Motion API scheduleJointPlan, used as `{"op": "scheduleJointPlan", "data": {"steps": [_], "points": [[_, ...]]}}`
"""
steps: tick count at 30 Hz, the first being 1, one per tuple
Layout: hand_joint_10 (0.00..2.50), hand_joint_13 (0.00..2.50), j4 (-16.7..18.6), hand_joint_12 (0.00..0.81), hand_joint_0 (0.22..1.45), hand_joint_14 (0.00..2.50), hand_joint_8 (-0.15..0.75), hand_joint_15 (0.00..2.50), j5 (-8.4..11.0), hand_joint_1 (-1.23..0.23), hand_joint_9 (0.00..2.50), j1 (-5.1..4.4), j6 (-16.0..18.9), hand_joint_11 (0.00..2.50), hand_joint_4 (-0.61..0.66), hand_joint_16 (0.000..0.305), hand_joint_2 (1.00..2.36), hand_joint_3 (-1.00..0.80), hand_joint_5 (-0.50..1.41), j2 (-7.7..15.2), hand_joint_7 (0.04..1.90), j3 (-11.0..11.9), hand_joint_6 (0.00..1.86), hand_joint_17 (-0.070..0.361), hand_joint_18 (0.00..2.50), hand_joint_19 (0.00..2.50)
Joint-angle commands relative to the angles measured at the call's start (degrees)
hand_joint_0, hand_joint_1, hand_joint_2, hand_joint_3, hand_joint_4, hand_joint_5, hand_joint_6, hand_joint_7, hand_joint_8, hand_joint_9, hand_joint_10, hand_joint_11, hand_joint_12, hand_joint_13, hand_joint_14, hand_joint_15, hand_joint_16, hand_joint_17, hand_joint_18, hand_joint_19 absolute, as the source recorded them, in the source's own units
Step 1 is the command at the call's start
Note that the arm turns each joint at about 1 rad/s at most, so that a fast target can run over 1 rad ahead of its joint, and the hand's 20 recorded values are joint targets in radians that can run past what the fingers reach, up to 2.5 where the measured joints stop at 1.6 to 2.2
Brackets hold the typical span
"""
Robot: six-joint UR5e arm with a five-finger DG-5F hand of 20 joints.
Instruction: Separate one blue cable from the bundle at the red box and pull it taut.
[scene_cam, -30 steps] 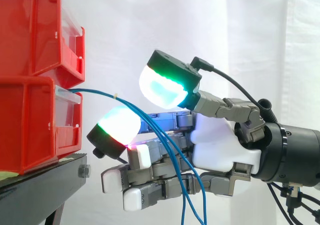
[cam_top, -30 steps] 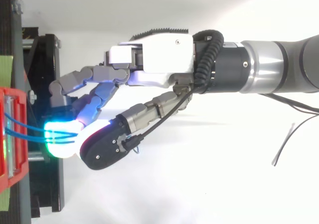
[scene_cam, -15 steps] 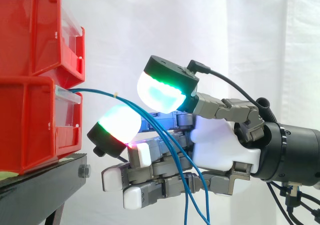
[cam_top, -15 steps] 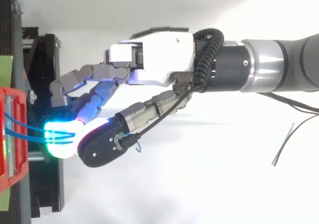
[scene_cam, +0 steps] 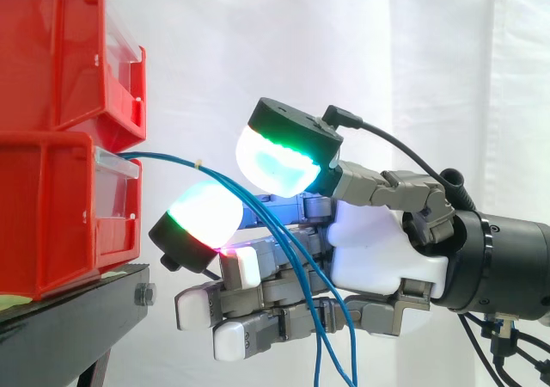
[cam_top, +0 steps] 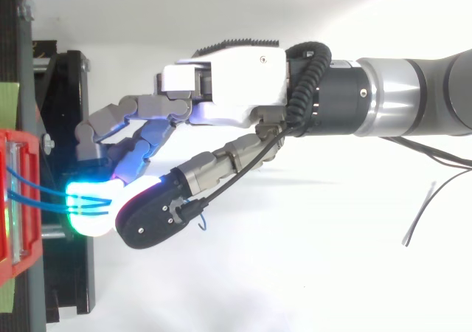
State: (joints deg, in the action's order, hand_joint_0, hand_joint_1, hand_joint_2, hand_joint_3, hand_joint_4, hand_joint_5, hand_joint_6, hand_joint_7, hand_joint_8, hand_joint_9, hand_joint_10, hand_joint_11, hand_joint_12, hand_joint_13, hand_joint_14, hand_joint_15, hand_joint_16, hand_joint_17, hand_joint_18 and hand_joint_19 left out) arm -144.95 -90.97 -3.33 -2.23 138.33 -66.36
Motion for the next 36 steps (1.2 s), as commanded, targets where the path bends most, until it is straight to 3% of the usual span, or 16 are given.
{"op": "scheduleJointPlan", "data": {"steps": [1,11,20,36], "points": [[0.03,0.85,0.02,0.327,0.61,0.02,0.315,0.62,0.00,-0.62,0.81,-0.01,-0.05,0.82,0.20,0.040,1.02,-0.27,-0.18,0.01,1.09,0.00,0.69,0.090,0.67,0.44],[0.03,0.87,-0.15,0.323,0.61,0.02,0.319,0.63,0.09,-0.64,0.83,-0.19,-0.05,0.83,0.20,0.040,1.01,-0.39,-0.18,0.01,1.03,0.00,0.73,0.091,0.69,0.44],[0.03,0.87,-0.15,0.322,0.62,0.02,0.312,0.63,0.09,-0.66,0.83,-0.36,-0.05,0.86,0.17,0.040,1.02,-0.25,-0.20,-0.08,0.99,0.00,0.81,0.090,0.69,0.46],[0.03,0.87,-0.15,0.325,0.63,0.02,0.309,0.63,0.09,-0.73,0.85,-0.27,-0.05,0.92,0.17,0.040,1.02,-0.26,-0.21,0.01,0.90,0.00,0.85,0.090,0.70,0.45]]}}
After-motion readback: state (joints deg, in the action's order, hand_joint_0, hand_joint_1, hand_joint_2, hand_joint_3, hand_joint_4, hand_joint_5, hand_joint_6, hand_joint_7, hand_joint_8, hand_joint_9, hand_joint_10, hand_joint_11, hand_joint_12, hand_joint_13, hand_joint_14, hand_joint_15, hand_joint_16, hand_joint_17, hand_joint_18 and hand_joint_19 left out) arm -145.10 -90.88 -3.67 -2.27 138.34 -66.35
